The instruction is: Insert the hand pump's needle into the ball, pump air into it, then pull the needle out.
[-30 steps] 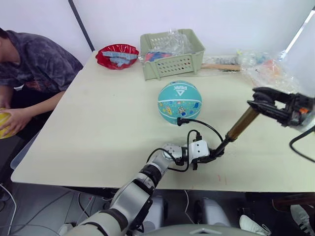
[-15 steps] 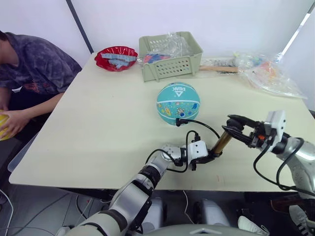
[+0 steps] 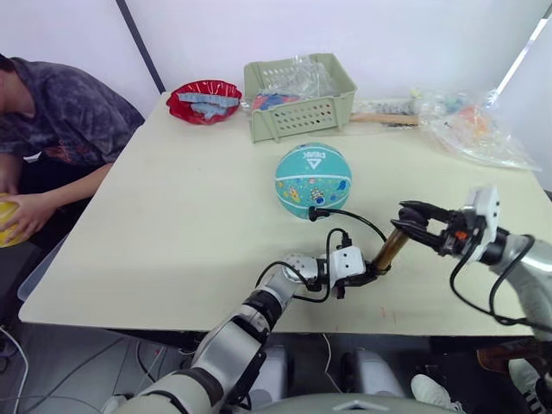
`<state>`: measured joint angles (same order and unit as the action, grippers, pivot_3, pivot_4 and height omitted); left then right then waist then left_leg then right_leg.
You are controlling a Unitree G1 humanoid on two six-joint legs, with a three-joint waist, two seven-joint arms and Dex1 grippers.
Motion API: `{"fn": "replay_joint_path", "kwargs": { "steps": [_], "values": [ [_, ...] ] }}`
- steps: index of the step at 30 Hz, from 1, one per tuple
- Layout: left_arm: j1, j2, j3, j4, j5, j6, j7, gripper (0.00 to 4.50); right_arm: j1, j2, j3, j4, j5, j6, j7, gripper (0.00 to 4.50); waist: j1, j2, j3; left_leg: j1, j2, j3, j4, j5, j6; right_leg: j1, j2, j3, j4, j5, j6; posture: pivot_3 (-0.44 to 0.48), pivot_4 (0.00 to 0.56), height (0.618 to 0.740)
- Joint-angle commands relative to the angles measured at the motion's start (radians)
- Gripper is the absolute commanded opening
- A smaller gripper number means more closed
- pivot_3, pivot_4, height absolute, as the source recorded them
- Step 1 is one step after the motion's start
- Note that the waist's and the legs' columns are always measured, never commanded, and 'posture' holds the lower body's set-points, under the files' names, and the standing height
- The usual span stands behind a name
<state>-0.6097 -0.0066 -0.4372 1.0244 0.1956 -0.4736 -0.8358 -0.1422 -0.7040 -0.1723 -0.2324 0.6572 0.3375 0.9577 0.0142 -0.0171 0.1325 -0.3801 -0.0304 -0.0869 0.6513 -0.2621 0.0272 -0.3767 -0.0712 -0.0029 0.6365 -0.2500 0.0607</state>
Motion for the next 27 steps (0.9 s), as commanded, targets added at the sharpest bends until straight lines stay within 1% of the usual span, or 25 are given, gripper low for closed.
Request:
{"fn": "replay_joint_path", "kwargs": {
  "steps": [1, 5, 8, 13, 17, 24, 27],
  "values": [
    [0.059, 0.042, -0.062, 0.104, 0.088, 0.051, -0.022, 1.01, -0.076, -0.049, -0.139, -0.080, 0.179, 0.109, -0.020, 1.63, 0.000, 0.001, 0.002, 0.000, 0.000, 0.000, 0.000, 0.000, 0.000, 0.000, 0.000, 0.000, 0.000, 0.000, 0.000, 0.000, 0.150, 0.740],
    [0.057, 0.039, -0.061, 0.107, 0.087, 0.053, -0.023, 1.01, -0.156, -0.146, -0.228, -0.078, 0.262, 0.205, -0.010, 1.63, 0.000, 0.002, 0.005, -0.001, 0.000, 0.000, 0.000, 0.000, 0.000, 0.000, 0.000, 0.000, -0.001, 0.000, 0.000, 0.000, 0.150, 0.740],
    [0.058, 0.038, -0.060, 0.107, 0.087, 0.054, -0.024, 1.01, -0.207, -0.195, -0.266, -0.061, 0.295, 0.246, -0.010, 1.63, 0.000, 0.002, 0.007, -0.001, 0.000, 0.000, 0.000, 0.000, 0.000, 0.000, -0.001, 0.000, -0.001, 0.000, 0.000, 0.000, 0.150, 0.740],
    [0.058, 0.038, -0.060, 0.106, 0.087, 0.054, -0.024, 1.01, -0.298, -0.250, -0.303, -0.049, 0.359, 0.313, -0.026, 1.63, 0.000, 0.001, 0.009, -0.001, 0.000, 0.000, 0.000, 0.000, 0.000, 0.000, -0.001, 0.000, -0.001, 0.000, 0.000, 0.000, 0.150, 0.740],
    [0.058, 0.038, -0.061, 0.103, 0.087, 0.053, -0.025, 1.01, -0.332, -0.253, -0.320, -0.048, 0.387, 0.346, -0.042, 1.63, 0.001, 0.002, 0.011, -0.003, 0.000, 0.000, 0.000, 0.000, 0.000, -0.001, -0.001, 0.000, -0.001, 0.000, 0.000, 0.000, 0.150, 0.740],
    [0.057, 0.039, -0.063, 0.103, 0.087, 0.051, -0.028, 1.01, -0.184, -0.238, -0.275, -0.085, 0.291, 0.317, 0.017, 1.63, 0.001, 0.004, 0.012, -0.003, 0.000, 0.000, 0.000, 0.000, 0.000, -0.001, -0.001, -0.001, -0.002, 0.000, 0.000, 0.000, 0.150, 0.740],
    [0.056, 0.041, -0.063, 0.104, 0.088, 0.052, -0.027, 1.01, -0.100, -0.191, -0.216, -0.086, 0.217, 0.260, 0.026, 1.63, 0.001, -0.001, 0.009, -0.002, 0.000, 0.000, 0.000, 0.000, 0.000, 0.000, -0.001, -0.001, -0.002, 0.000, 0.000, 0.000, 0.150, 0.740]
  ]
}}
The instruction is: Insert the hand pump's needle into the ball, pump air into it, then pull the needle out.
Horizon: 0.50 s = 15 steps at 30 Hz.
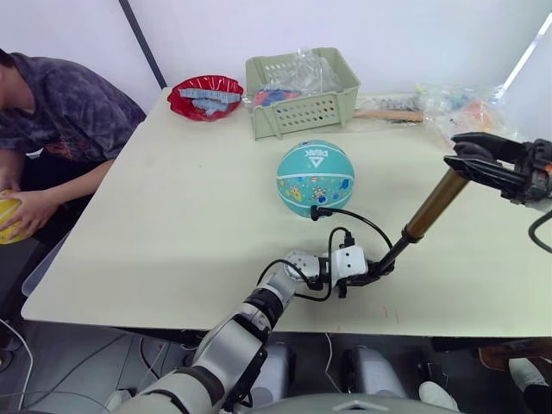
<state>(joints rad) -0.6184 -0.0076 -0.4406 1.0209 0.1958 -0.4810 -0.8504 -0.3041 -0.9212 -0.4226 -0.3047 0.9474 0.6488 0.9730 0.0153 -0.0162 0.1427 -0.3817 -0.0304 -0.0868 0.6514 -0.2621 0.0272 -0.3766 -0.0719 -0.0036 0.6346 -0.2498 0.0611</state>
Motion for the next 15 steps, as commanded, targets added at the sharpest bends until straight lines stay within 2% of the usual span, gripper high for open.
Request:
{"fn": "replay_joint_path", "kwargs": {
  "steps": [1, 15],
  "values": [
    [0.065, 0.042, -0.059, 0.108, 0.088, 0.060, -0.012, 1.01, 0.087, 0.031, 0.060, -0.013, -0.108, -0.080, 0.026, 1.63, -0.001, -0.002, -0.002, 0.000, 0.000, 0.000, 0.000, 0.000, 0.000, 0.000, 0.000, 0.000, 0.000, 0.000, 0.000, 0.000, 0.150, 0.740],
    [0.068, 0.044, -0.059, 0.099, 0.087, 0.062, -0.009, 1.01, 0.235, 0.230, 0.302, 0.101, -0.353, -0.316, 0.034, 1.63, -0.003, -0.010, -0.013, 0.002, 0.001, 0.000, -0.001, 0.000, 0.000, 0.001, 0.001, 0.000, 0.000, -0.001, 0.000, 0.000, 0.150, 0.740]
  ]
}}
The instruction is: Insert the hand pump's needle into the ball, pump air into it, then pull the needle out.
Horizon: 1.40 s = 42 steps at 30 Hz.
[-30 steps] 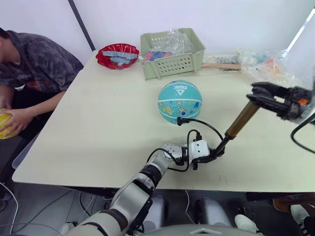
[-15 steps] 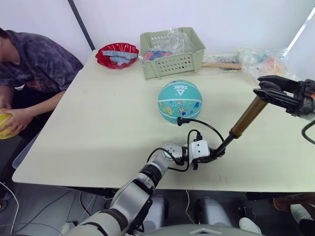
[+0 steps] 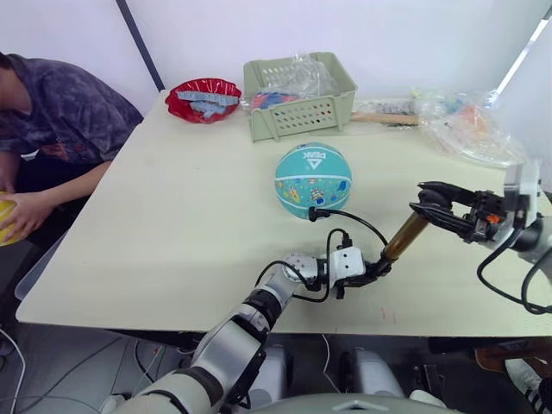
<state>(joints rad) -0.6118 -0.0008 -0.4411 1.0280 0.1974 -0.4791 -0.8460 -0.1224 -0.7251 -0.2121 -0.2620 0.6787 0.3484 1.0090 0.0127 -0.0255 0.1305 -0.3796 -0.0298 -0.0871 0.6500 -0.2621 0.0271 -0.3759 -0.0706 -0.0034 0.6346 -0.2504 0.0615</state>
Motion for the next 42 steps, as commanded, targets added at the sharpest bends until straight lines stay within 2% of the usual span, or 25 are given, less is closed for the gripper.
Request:
{"fn": "replay_joint_path", "kwargs": {
  "steps": [1, 8, 12, 25, 33, 42],
  "values": [
    [0.062, 0.037, -0.058, 0.090, 0.084, 0.061, -0.013, 1.01, 0.062, 0.051, 0.108, 0.069, -0.106, -0.033, -0.008, 1.63, 0.000, 0.000, -0.002, 0.000, 0.000, 0.000, 0.000, 0.000, 0.000, 0.000, 0.000, 0.000, 0.000, 0.000, 0.000, 0.000, 0.150, 0.740],
    [0.063, 0.038, -0.055, 0.089, 0.082, 0.064, -0.014, 1.01, 0.105, 0.128, 0.164, 0.089, -0.182, -0.095, -0.038, 1.63, -0.002, 0.000, -0.007, 0.001, 0.000, 0.000, -0.001, 0.000, 0.000, 0.000, 0.000, 0.000, 0.000, 0.000, 0.000, 0.000, 0.150, 0.740],
    [0.062, 0.037, -0.054, 0.091, 0.081, 0.064, -0.014, 1.01, 0.092, 0.137, 0.130, 0.075, -0.171, -0.110, -0.049, 1.63, -0.002, 0.000, -0.007, 0.002, 0.000, 0.000, -0.001, 0.000, 0.000, 0.000, 0.001, 0.000, 0.000, 0.000, 0.000, 0.000, 0.150, 0.740],
    [0.063, 0.033, -0.055, 0.090, 0.080, 0.065, -0.018, 1.01, -0.106, -0.010, -0.105, -0.060, 0.134, 0.129, -0.072, 1.63, 0.002, 0.009, 0.003, -0.001, -0.001, 0.000, 0.000, 0.000, 0.000, -0.001, -0.001, 0.000, -0.001, 0.001, -0.001, 0.000, 0.150, 0.740],
    [0.066, 0.034, -0.057, 0.085, 0.081, 0.066, -0.017, 1.01, -0.230, -0.122, -0.224, -0.027, 0.245, 0.240, -0.072, 1.63, 0.002, 0.010, 0.006, -0.002, -0.001, 0.000, 0.000, 0.000, 0.000, -0.001, -0.001, 0.000, -0.001, 0.001, -0.001, 0.000, 0.150, 0.740],
    [0.065, 0.034, -0.059, 0.090, 0.084, 0.062, -0.015, 1.01, -0.342, -0.193, -0.287, 0.007, 0.327, 0.311, -0.096, 1.63, 0.002, 0.012, 0.008, -0.002, -0.001, 0.000, 0.000, 0.000, 0.000, -0.001, -0.001, 0.000, -0.001, 0.001, -0.001, 0.000, 0.150, 0.740]
  ]
}}
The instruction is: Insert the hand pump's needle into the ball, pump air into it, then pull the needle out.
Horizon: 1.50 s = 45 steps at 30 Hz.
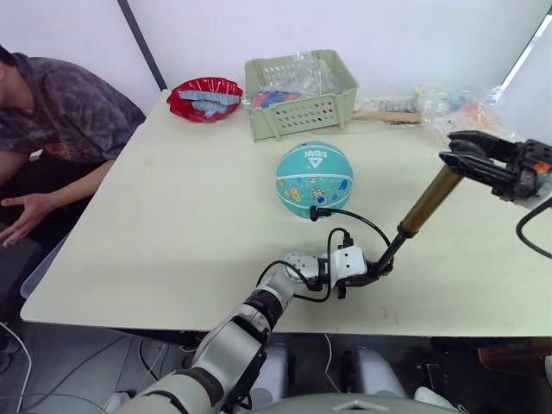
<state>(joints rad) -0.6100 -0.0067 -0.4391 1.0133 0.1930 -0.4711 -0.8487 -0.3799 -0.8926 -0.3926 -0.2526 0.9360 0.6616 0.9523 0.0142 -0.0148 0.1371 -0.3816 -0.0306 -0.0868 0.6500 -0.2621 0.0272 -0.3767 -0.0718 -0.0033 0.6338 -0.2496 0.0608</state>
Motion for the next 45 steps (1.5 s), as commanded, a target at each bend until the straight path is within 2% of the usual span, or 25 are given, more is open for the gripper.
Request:
{"fn": "replay_joint_path", "kwargs": {
  "steps": [1, 7, 11, 17, 22, 26, 31, 38, 45],
  "values": [
    [0.063, 0.041, -0.061, 0.106, 0.088, 0.054, -0.012, 1.01, -0.095, -0.024, -0.110, -0.004, 0.083, 0.009, -0.045, 1.63, 0.000, 0.001, 0.001, -0.001, 0.000, 0.000, 0.000, 0.000, 0.000, 0.000, 0.000, 0.000, 0.000, 0.000, 0.000, 0.000, 0.150, 0.740],
    [0.059, 0.040, -0.061, 0.112, 0.090, 0.054, -0.010, 1.01, -0.053, 0.004, -0.095, -0.015, 0.073, 0.018, -0.040, 1.63, 0.000, 0.003, 0.003, -0.001, 0.000, 0.000, 0.000, 0.000, 0.000, -0.001, 0.000, 0.000, 0.000, 0.000, 0.000, 0.000, 0.150, 0.740],
    [0.054, 0.040, -0.061, 0.115, 0.091, 0.053, -0.008, 1.01, 0.044, 0.035, -0.051, -0.031, 0.006, -0.018, -0.014, 1.63, 0.000, 0.002, 0.003, -0.001, 0.000, 0.000, 0.000, 0.000, 0.000, -0.001, 0.000, 0.000, 0.000, 0.000, 0.000, 0.000, 0.150, 0.740],
    [0.059, 0.043, -0.061, 0.102, 0.087, 0.056, -0.014, 1.01, 0.190, 0.132, 0.073, -0.041, -0.116, -0.122, 0.007, 1.63, -0.003, -0.003, -0.003, 0.002, 0.000, 0.001, 0.000, 0.000, 0.000, 0.001, 0.001, 0.000, 0.000, 0.000, 0.000, 0.000, 0.150, 0.740],
    [0.061, 0.045, -0.059, 0.088, 0.083, 0.062, -0.019, 1.01, 0.253, 0.190, 0.167, 0.010, -0.220, -0.212, 0.021, 1.63, -0.004, -0.010, -0.010, 0.003, 0.002, 0.000, 0.000, 0.000, 0.000, 0.001, 0.002, 0.000, 0.001, -0.001, 0.001, 0.000, 0.150, 0.740],
    [0.060, 0.045, -0.058, 0.086, 0.081, 0.065, -0.020, 1.01, 0.260, 0.227, 0.187, 0.034, -0.241, -0.247, 0.017, 1.63, -0.004, -0.012, -0.011, 0.003, 0.002, 0.000, 0.000, 0.000, 0.000, 0.001, 0.002, 0.000, 0.001, 0.000, 0.000, 0.000, 0.150, 0.740],
    [0.060, 0.045, -0.053, 0.080, 0.077, 0.071, -0.018, 1.01, 0.355, 0.300, 0.318, 0.123, -0.416, -0.405, 0.030, 1.63, -0.004, -0.015, -0.015, 0.003, 0.001, -0.001, -0.001, 0.000, 0.000, 0.001, 0.002, 0.000, 0.001, 0.000, 0.000, 0.000, 0.150, 0.740],
    [0.059, 0.044, -0.053, 0.086, 0.078, 0.072, -0.015, 1.01, 0.368, 0.325, 0.332, 0.134, -0.449, -0.454, 0.027, 1.63, -0.005, -0.011, -0.017, 0.004, 0.002, 0.000, -0.001, 0.000, 0.000, 0.001, 0.002, 0.000, 0.001, -0.001, 0.001, 0.000, 0.150, 0.740],
    [0.054, 0.043, -0.054, 0.105, 0.084, 0.067, -0.003, 1.01, 0.327, 0.290, 0.220, 0.042, -0.334, -0.392, 0.008, 1.63, -0.003, -0.009, -0.015, 0.004, 0.001, 0.000, -0.001, 0.000, 0.000, 0.001, 0.002, 0.000, 0.001, -0.001, 0.000, 0.000, 0.150, 0.740]
  ]
}}
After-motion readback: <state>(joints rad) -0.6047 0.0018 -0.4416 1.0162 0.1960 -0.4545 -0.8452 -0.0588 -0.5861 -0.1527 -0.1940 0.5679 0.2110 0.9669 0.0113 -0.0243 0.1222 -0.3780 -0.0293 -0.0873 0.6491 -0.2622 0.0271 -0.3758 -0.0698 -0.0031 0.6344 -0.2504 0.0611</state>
